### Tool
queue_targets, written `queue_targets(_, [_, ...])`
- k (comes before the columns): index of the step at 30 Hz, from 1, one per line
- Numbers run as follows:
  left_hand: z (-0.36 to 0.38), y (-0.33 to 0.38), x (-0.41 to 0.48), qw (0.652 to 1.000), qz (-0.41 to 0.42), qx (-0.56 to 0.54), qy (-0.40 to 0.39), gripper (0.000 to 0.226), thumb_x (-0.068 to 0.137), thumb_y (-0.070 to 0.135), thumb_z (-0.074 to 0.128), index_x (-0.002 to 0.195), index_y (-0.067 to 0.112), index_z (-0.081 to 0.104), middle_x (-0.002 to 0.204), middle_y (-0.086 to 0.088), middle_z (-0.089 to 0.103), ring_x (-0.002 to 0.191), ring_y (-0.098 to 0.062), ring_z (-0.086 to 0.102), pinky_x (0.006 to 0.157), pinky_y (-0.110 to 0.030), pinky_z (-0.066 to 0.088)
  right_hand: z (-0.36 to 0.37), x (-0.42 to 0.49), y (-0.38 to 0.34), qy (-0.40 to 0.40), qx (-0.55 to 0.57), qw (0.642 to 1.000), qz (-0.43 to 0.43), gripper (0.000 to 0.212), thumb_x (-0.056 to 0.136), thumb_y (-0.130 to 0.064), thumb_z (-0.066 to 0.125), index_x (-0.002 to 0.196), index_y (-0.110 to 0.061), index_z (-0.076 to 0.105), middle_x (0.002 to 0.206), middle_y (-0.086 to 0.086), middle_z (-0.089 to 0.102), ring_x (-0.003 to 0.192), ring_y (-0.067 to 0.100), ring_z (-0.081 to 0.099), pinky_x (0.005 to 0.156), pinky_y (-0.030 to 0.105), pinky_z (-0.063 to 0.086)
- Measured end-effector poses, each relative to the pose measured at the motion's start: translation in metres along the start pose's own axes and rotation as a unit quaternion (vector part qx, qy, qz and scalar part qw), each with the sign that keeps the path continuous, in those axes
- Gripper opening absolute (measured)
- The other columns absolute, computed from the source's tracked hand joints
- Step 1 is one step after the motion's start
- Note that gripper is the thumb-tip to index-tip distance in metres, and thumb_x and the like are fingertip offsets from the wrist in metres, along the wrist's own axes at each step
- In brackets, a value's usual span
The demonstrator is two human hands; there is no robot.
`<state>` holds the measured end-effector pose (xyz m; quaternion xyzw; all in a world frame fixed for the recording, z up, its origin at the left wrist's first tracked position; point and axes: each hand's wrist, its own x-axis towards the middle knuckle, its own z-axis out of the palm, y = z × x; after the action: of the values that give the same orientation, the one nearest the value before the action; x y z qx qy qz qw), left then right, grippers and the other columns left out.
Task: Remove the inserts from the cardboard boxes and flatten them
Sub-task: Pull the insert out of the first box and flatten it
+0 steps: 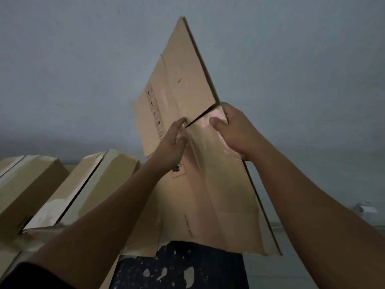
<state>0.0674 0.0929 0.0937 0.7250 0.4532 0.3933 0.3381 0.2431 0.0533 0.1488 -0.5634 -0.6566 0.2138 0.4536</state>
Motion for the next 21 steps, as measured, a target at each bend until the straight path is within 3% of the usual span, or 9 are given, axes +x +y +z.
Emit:
queue_targets(2, [0.001,-0.004,-0.006,0.999,0.029,0.028,0.018,0.046,0.101,0.031,0.038,0.144,0.042,0.027,0.157,0.001,0.022,0.143,-0.027,0.023,0.113,-0.053,0.027,-0.004,-0.007,0.007,0.002,0.089,0.996,0.018,0.023,0.097,-0.023,0.052,0.119,-0.023,0.057,0.109,-0.004,0.067,0.099,0.013,0.064,0.089,0.035,0.052])
queue_targets(4, [0.004,-0.008,-0.013,0.996,0.054,0.067,0.034,0.049,0.1,0.033,0.041,0.147,0.038,0.026,0.16,0.0,0.014,0.147,-0.017,0.008,0.119,-0.043,0.013,-0.004,-0.016,0.02,0.008,0.178,0.983,0.051,0.022,0.097,-0.021,0.052,0.119,-0.023,0.056,0.105,-0.003,0.068,0.093,0.011,0.067,0.079,0.03,0.054])
queue_targets(6, [0.01,-0.014,-0.019,0.99,0.068,0.117,0.039,0.051,0.099,0.037,0.039,0.148,0.034,0.025,0.16,0.0,0.012,0.148,-0.017,0.003,0.12,-0.043,0.008,0.0,-0.026,0.04,0.017,0.232,0.968,0.093,0.025,0.097,-0.02,0.052,0.122,-0.022,0.053,0.104,-0.002,0.068,0.088,0.009,0.069,0.07,0.026,0.055])
queue_targets(10, [0.035,-0.045,-0.037,0.978,0.013,0.206,-0.028,0.054,0.098,0.043,0.033,0.15,0.031,0.02,0.161,0.0,0.009,0.148,-0.026,0.0,0.119,-0.051,0.006,0.018,-0.055,0.098,0.016,0.271,0.942,0.198,0.029,0.096,-0.022,0.055,0.124,-0.019,0.05,0.112,0.007,0.066,0.092,0.021,0.068,0.072,0.038,0.057])
queue_targets(12, [0.05,-0.069,-0.051,0.969,-0.011,0.235,-0.073,0.058,0.096,0.05,0.03,0.15,0.032,0.019,0.161,0.0,0.009,0.148,-0.028,0.001,0.118,-0.054,0.008,0.028,-0.072,0.127,-0.002,0.272,0.931,0.243,0.029,0.096,-0.022,0.055,0.124,-0.018,0.051,0.113,0.01,0.066,0.093,0.024,0.068,0.073,0.04,0.057])
queue_targets(19, [0.092,-0.137,-0.102,0.921,-0.17,0.295,-0.189,0.053,0.099,0.044,0.034,0.149,0.039,0.016,0.162,-0.001,-0.002,0.147,-0.036,-0.002,0.117,-0.055,0.007,0.048,-0.127,0.213,-0.004,0.202,0.915,0.35,0.028,0.094,-0.024,0.058,0.122,-0.018,0.054,0.114,0.01,0.066,0.099,0.026,0.065,0.087,0.046,0.054])
queue_targets(21, [0.098,-0.158,-0.115,0.898,-0.239,0.294,-0.224,0.057,0.098,0.048,0.034,0.149,0.041,0.011,0.161,0.0,-0.008,0.145,-0.04,-0.006,0.115,-0.058,0.005,0.05,-0.138,0.231,-0.004,0.139,0.923,0.359,0.031,0.093,-0.024,0.06,0.123,-0.016,0.055,0.115,0.01,0.065,0.1,0.026,0.064,0.086,0.039,0.053])
